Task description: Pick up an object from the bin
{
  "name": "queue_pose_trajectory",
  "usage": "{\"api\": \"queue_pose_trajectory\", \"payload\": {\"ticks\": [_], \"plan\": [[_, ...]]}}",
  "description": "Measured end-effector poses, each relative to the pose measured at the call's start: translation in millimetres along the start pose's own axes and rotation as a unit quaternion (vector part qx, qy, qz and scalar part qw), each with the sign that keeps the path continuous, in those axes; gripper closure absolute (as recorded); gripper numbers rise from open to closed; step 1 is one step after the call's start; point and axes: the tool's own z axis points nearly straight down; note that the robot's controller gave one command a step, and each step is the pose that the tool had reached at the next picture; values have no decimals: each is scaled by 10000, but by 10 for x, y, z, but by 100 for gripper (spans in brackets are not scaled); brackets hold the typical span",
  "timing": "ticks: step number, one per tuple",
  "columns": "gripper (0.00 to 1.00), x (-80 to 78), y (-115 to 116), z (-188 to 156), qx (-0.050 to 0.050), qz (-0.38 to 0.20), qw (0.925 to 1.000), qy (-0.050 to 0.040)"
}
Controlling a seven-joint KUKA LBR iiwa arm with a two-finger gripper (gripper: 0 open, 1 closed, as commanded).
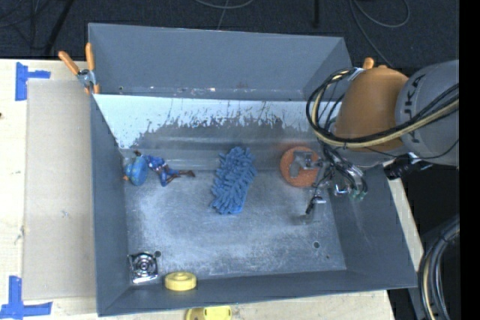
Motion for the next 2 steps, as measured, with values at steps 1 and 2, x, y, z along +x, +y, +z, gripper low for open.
{"api": "queue_pose_trajectory", "payload": {"ticks": [1, 2], "plan": [[0, -225, -42, 79, -5, -136, 9999, 17], [0, -343, -69, 145, -2, -392, 9992, 12]]}}
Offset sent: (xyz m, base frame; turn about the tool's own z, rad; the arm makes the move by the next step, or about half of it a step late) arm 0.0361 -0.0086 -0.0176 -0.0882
